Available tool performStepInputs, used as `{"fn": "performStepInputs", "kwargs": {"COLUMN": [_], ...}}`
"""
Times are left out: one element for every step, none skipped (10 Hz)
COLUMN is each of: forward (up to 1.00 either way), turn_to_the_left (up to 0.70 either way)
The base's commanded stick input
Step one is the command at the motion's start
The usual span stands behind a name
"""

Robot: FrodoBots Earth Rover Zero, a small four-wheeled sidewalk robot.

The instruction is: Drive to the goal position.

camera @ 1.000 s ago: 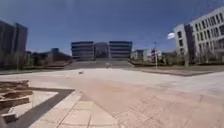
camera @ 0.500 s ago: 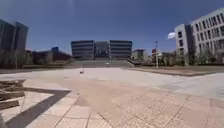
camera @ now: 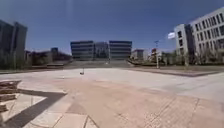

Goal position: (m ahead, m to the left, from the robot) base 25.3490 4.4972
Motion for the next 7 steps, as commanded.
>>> {"fn": "performStepInputs", "kwargs": {"forward": [0.55, 0.69, 0.70, 0.70, 0.70, 0.70, 0.70], "turn_to_the_left": [0.00, 0.00, 0.00, 0.00, 0.00, 0.00, 0.05]}}
